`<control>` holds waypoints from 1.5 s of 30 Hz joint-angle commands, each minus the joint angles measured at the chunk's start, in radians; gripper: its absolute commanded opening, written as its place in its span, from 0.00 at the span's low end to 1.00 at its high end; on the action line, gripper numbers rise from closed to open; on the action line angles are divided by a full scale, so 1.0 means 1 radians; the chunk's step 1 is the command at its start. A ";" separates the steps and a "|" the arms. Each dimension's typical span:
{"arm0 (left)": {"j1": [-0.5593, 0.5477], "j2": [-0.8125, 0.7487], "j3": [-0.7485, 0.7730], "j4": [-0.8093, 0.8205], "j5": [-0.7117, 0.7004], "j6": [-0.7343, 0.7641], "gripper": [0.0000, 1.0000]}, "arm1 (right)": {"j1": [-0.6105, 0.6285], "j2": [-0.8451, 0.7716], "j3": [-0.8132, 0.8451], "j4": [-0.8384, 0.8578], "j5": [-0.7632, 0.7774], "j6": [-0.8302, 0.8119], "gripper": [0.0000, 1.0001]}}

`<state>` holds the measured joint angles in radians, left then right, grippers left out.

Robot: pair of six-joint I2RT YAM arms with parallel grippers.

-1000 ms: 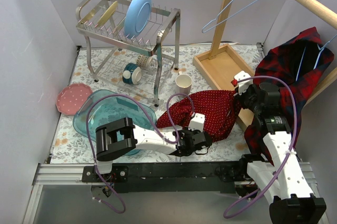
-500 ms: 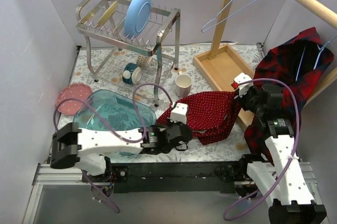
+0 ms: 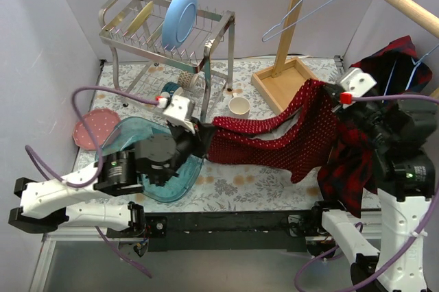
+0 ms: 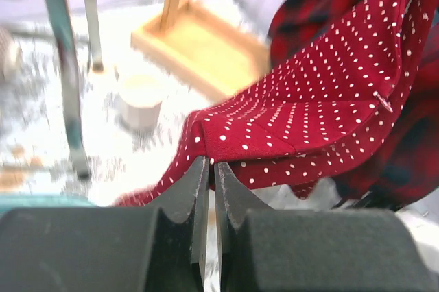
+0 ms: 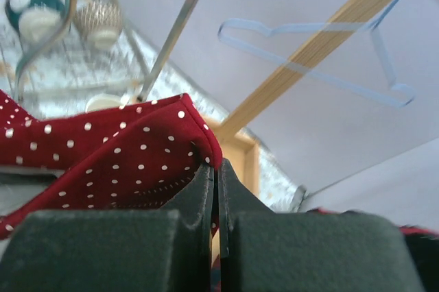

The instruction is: Place the skirt on the hanger

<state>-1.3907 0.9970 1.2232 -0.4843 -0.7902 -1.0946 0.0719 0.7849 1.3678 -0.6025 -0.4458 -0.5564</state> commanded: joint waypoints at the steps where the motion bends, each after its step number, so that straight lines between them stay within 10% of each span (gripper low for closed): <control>1: -0.004 -0.067 0.110 0.033 0.018 0.212 0.00 | -0.004 0.033 0.224 -0.034 -0.059 0.058 0.01; 14: -0.004 -0.239 0.085 0.069 0.690 0.233 0.00 | -0.027 -0.098 0.292 -0.302 -0.229 -0.086 0.01; 33: 0.004 -0.284 -0.459 0.173 0.091 -0.257 0.00 | -0.034 -0.003 -0.459 -0.106 -0.134 -0.040 0.01; 45: 0.462 0.073 -0.593 0.449 0.559 -0.323 0.00 | -0.032 0.172 -0.644 0.173 -0.037 0.010 0.01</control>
<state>-1.0660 1.0107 0.6437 -0.1852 -0.4076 -1.4052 0.0452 0.9039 0.7467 -0.6022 -0.5156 -0.5808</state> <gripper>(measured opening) 0.035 0.033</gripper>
